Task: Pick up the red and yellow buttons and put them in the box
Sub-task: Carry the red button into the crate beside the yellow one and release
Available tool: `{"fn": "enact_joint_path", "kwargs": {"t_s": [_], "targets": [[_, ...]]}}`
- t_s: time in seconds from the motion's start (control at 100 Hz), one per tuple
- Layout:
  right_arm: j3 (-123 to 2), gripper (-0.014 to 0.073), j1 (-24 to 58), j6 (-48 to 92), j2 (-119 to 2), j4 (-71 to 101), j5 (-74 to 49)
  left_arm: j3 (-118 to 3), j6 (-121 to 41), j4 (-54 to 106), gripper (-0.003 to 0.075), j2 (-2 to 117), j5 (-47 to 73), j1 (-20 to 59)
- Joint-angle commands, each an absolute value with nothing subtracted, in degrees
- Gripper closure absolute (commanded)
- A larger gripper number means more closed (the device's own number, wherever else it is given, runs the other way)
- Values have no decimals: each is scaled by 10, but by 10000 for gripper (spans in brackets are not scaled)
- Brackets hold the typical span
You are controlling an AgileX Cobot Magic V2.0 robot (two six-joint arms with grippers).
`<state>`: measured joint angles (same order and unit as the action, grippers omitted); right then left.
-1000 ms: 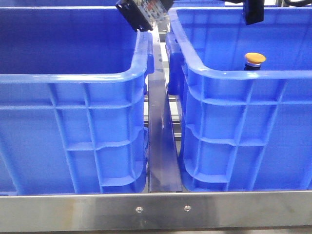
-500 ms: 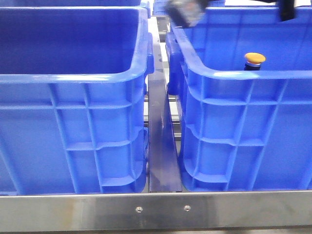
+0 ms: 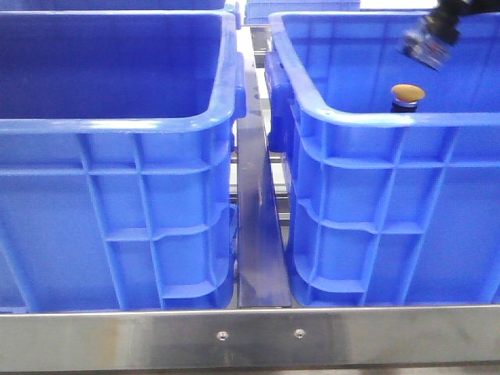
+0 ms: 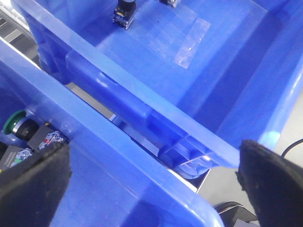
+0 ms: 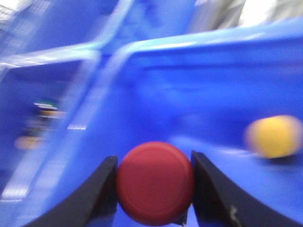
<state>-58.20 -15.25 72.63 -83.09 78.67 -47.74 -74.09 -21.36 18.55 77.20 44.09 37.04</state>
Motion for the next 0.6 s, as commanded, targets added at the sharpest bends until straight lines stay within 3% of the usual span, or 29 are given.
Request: {"fn": "enact_joint_path", "kwargs": {"t_s": [0.0, 0.38, 0.59], "targets": [[-598, 622, -153, 775, -816, 798, -419, -757, -210, 200, 50, 752, 411, 370], [-598, 624, -153, 804, -838, 788, -231, -757, -210, 200, 50, 752, 400, 370], [-607, 624, -153, 840, -875, 819, -201, -757, -210, 201, 50, 752, 391, 370]]}}
